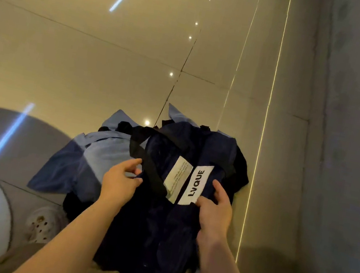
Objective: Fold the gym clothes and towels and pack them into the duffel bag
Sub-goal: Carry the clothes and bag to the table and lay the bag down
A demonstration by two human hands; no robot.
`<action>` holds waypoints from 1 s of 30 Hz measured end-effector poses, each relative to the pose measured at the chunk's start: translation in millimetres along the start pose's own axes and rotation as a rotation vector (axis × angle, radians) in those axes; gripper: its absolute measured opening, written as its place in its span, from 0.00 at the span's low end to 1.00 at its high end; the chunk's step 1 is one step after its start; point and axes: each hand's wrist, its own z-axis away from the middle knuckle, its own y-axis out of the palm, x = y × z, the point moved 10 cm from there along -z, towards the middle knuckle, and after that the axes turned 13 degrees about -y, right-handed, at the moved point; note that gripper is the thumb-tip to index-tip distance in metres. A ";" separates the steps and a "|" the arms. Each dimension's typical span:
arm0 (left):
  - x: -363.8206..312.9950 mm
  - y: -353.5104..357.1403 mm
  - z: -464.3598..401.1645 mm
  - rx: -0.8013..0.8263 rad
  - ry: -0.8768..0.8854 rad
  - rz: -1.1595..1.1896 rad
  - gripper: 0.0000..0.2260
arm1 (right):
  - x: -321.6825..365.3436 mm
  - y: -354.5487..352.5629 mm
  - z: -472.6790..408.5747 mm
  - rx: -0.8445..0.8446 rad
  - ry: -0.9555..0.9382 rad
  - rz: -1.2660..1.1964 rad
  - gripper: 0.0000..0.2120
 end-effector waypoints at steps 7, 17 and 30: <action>9.7 -41.7 72.9 -0.097 -0.040 0.184 0.18 | 56.5 -22.9 45.2 0.122 -0.107 -0.053 0.29; -84.0 -167.4 250.7 -0.268 0.425 0.576 0.18 | 202.7 -16.1 155.1 0.345 -0.391 -0.270 0.28; -42.5 -371.8 597.9 -0.864 1.075 0.799 0.15 | 386.4 17.0 438.1 0.886 -0.899 -0.563 0.29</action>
